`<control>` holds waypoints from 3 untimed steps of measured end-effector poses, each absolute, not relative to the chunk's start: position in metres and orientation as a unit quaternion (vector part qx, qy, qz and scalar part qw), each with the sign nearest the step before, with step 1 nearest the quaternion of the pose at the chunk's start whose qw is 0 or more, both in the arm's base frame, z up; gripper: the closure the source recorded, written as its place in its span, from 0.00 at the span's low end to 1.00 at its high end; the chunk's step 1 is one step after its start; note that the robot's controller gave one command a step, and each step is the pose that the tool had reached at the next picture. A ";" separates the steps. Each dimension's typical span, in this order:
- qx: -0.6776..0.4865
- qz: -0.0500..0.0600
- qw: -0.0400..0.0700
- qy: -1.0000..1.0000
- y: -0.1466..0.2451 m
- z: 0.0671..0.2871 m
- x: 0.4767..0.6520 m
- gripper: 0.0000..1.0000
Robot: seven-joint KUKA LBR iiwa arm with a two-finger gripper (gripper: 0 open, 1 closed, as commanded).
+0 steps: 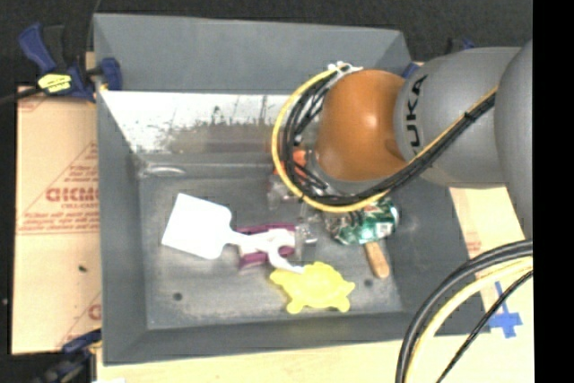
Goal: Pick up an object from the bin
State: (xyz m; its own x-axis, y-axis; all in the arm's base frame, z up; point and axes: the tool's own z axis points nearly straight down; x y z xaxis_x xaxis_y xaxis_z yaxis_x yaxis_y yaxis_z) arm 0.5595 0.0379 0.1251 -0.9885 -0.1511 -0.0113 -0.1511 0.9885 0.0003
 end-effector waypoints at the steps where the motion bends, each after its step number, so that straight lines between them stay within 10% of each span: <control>1: -0.131 0.001 0.004 0.991 0.037 0.088 0.555 0.00; 3: -0.175 0.000 0.007 0.984 0.032 0.092 0.560 0.00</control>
Offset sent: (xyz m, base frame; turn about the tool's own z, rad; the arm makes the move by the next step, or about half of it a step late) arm 0.0020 -0.0107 -0.0289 -0.3822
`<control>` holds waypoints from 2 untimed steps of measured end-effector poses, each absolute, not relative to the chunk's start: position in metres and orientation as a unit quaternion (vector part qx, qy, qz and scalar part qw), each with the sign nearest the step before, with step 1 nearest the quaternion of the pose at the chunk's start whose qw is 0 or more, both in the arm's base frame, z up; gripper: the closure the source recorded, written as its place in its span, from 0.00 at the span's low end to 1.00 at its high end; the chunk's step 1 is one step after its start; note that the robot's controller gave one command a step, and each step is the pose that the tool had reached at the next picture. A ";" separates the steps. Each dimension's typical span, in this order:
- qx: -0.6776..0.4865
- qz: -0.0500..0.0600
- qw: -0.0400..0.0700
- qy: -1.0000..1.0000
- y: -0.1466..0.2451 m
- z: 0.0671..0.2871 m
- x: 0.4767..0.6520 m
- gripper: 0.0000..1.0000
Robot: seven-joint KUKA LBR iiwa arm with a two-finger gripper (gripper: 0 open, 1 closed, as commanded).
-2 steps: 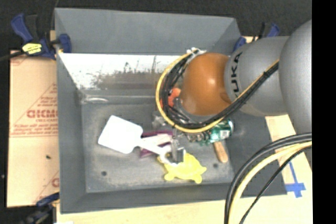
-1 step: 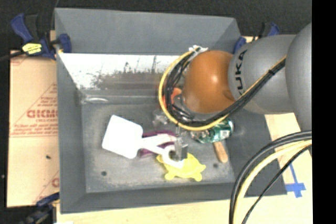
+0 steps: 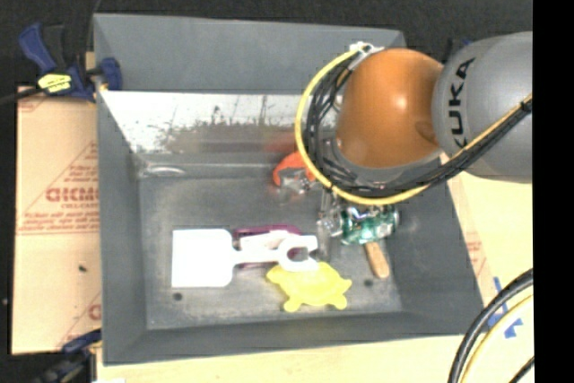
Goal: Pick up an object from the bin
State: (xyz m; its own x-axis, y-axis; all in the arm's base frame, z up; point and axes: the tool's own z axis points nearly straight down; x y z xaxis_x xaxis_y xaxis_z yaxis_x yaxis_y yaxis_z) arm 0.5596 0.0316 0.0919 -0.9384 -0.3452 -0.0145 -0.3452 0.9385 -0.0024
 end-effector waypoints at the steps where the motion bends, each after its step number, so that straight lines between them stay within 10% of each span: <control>1: -0.087 0.001 0.008 0.996 0.032 0.249 0.549 0.00; 2: -0.126 0.001 0.008 0.992 0.048 0.194 0.535 0.00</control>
Offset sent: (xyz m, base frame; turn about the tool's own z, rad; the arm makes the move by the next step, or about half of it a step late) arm -0.0564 0.0556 -0.0219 -0.0821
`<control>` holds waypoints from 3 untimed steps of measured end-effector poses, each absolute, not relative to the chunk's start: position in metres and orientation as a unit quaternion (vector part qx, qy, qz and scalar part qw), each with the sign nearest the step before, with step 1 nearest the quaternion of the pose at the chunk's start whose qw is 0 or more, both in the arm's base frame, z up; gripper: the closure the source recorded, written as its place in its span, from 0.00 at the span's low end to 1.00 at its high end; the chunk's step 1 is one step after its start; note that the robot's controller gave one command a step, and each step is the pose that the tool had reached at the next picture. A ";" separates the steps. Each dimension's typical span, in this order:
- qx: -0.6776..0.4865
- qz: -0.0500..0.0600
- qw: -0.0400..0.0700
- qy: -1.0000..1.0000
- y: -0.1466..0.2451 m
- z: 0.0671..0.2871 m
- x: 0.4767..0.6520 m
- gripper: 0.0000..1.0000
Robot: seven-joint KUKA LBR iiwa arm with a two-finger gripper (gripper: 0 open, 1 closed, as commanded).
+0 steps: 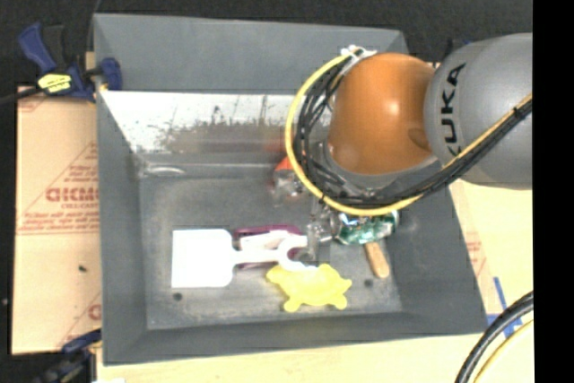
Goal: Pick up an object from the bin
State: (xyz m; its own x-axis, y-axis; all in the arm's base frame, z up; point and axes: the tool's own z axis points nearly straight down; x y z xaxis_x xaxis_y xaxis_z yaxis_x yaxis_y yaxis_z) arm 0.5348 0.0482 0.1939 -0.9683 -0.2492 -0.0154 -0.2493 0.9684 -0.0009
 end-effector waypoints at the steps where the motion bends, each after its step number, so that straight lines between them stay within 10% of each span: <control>1: -0.120 0.001 0.006 0.993 0.057 0.182 0.529 0.00; 3: -0.167 0.001 0.008 0.986 0.084 0.137 0.537 0.00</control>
Offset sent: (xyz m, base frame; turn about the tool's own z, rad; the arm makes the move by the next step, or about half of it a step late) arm -0.0097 0.0449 -0.0392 -0.3190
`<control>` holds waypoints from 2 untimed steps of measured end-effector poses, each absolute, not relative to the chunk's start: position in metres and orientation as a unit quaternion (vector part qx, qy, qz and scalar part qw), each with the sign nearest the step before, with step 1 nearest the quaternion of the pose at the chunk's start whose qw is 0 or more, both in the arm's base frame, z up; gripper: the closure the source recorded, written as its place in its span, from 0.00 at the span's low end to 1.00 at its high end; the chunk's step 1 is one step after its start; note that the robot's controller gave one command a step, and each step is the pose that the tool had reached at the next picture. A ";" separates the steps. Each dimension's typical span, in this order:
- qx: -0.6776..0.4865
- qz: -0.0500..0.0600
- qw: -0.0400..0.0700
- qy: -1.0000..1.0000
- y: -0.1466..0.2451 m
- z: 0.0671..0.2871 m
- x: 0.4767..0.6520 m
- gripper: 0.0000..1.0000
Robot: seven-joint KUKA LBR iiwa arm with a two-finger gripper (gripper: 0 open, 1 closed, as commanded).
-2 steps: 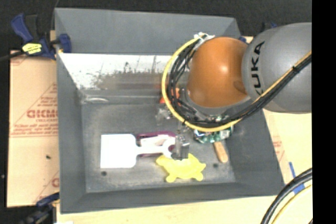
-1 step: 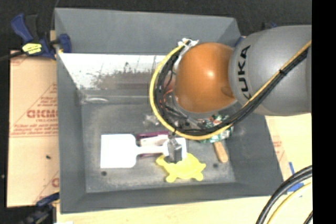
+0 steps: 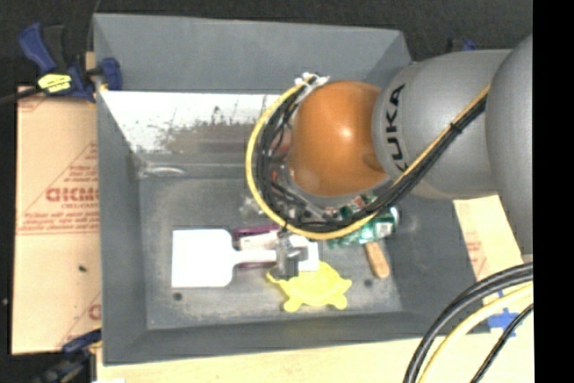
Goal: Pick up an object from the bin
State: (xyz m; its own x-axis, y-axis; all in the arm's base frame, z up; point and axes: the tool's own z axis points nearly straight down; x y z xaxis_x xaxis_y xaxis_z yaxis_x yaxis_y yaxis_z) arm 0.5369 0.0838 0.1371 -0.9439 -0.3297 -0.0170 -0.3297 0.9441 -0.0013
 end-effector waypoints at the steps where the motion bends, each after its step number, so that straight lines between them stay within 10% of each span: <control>1: -0.442 -0.002 0.010 0.897 0.081 0.114 0.517 1.00; 2: -0.441 -0.002 0.010 0.897 0.081 0.114 0.517 1.00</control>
Offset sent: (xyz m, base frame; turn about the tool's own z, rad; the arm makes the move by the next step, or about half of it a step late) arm 0.0000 0.0000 0.0000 0.0000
